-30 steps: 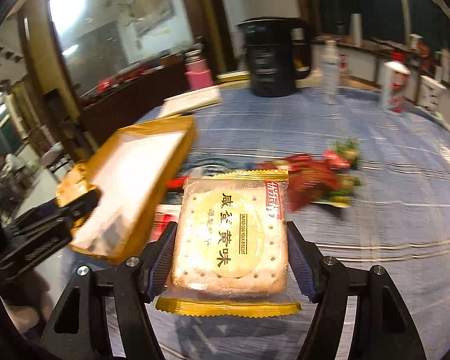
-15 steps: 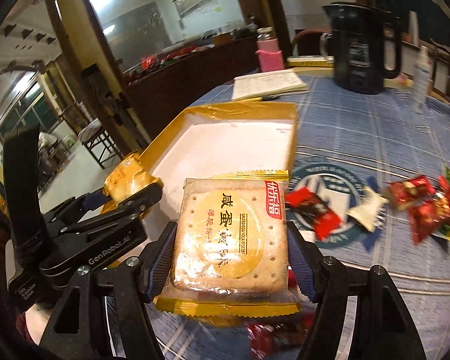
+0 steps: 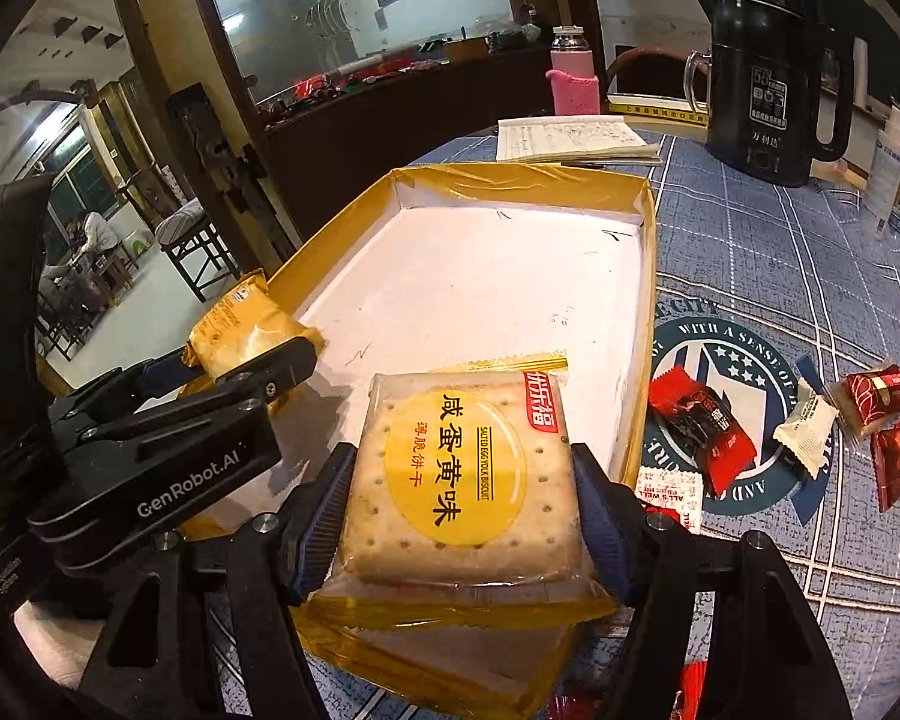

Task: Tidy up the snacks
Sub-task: 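Carry both packs over the gold-rimmed tray and open both tools to drop them, then move the left tool to a red pastry pack while the right tool approaches the green pea pack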

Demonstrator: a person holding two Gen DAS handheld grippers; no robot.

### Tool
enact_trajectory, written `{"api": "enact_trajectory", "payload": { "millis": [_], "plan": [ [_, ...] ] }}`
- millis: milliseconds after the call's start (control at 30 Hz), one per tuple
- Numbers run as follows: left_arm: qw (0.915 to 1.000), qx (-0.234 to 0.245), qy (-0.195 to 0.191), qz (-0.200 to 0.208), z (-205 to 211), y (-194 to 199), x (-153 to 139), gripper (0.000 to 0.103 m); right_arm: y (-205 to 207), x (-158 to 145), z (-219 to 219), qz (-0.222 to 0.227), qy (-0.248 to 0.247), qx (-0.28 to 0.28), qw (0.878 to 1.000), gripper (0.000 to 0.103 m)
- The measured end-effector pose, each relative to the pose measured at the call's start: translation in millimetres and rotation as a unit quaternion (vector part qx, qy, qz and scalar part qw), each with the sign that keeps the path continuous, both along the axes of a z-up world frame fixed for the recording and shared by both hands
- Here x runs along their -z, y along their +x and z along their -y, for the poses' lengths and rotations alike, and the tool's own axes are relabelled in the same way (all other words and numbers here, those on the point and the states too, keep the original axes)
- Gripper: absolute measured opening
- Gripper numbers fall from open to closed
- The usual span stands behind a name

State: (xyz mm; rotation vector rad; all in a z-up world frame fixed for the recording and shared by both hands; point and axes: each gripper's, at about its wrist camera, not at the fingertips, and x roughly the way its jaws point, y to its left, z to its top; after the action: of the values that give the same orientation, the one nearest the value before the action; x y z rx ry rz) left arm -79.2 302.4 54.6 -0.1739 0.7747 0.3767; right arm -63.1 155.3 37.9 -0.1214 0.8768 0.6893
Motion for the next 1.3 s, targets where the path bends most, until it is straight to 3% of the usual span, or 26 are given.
{"api": "enact_trajectory", "payload": {
  "millis": [300, 500, 767, 933, 1100, 1200, 1300],
  "plan": [
    [0.9999, -0.007, 0.005, 0.015, 3.6, -14.5, -12.8, 0.07, -10.1, -14.1, 11.3, 0.004, 0.033, 0.0, 0.999, 0.072],
    [0.9994, 0.002, -0.017, 0.03, 13.2, -30.7, -23.2, 0.073, -19.4, -29.6, 45.9, 0.016, 0.06, 0.019, 0.998, 0.072],
    [0.998, 0.041, -0.034, 0.035, 48.5, -41.9, -24.5, 0.076, -9.6, -25.4, 155.8, 0.016, 0.069, 0.11, 0.991, 0.074],
    [0.9956, 0.079, -0.044, 0.025, 87.1, -34.5, -16.8, 0.076, 1.9, -7.1, 222.5, -0.019, 0.087, 0.171, 0.981, 0.076],
    [0.986, 0.158, -0.046, 0.026, 135.9, -30.2, -15.9, 0.076, 3.0, 5.9, 248.6, -0.033, 0.092, 0.18, 0.979, 0.076],
    [0.9741, 0.22, -0.05, 0.015, 163.7, -25.5, -10.8, 0.076, 2.9, 9.2, 256.3, -0.037, 0.103, 0.18, 0.978, 0.076],
    [0.9653, 0.26, -0.027, 0.0, 185.1, -19.1, -2.5, 0.076, 3.3, 12.9, 261.2, -0.04, 0.112, 0.18, 0.976, 0.076]
  ]
}}
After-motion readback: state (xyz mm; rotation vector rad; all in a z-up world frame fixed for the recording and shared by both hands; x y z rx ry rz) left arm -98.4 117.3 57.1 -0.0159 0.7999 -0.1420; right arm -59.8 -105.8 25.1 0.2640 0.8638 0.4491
